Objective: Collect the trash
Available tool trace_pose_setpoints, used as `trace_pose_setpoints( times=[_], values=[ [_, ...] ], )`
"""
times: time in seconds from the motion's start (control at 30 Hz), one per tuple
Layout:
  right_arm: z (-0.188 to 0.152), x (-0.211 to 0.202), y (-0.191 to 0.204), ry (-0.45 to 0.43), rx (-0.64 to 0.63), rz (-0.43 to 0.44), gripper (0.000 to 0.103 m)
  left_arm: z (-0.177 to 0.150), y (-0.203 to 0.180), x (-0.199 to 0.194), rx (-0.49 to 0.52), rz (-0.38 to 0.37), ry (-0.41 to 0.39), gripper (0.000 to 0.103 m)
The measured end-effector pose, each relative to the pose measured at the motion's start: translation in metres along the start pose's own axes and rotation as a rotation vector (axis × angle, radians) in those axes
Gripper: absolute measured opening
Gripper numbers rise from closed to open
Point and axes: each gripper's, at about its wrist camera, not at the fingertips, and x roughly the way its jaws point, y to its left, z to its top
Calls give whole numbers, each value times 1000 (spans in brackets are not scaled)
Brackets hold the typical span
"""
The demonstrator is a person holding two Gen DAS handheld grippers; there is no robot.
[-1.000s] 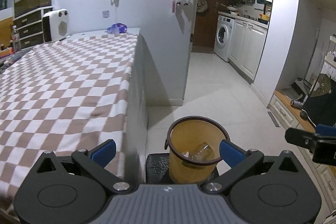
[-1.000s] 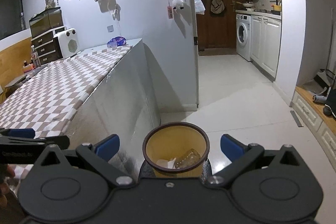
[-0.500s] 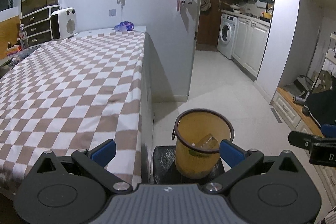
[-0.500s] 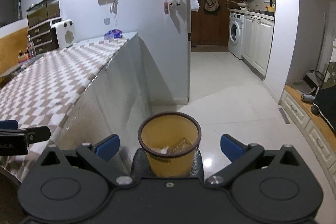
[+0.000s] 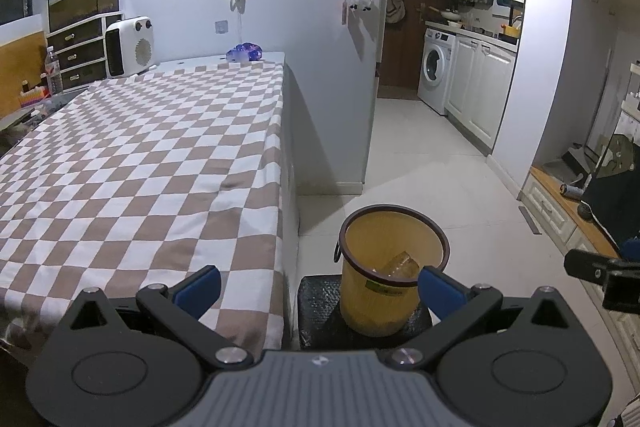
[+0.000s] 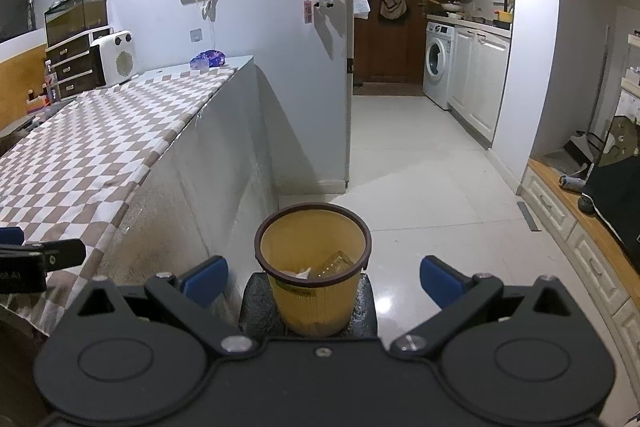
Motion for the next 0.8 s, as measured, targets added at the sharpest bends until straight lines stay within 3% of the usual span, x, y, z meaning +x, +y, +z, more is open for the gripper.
trace_pose_setpoints(
  times=[0.8],
  values=[
    [1,-12,4,-4,0,-43,103,-5,2,-12,4,-19,-11,103]
  ],
)
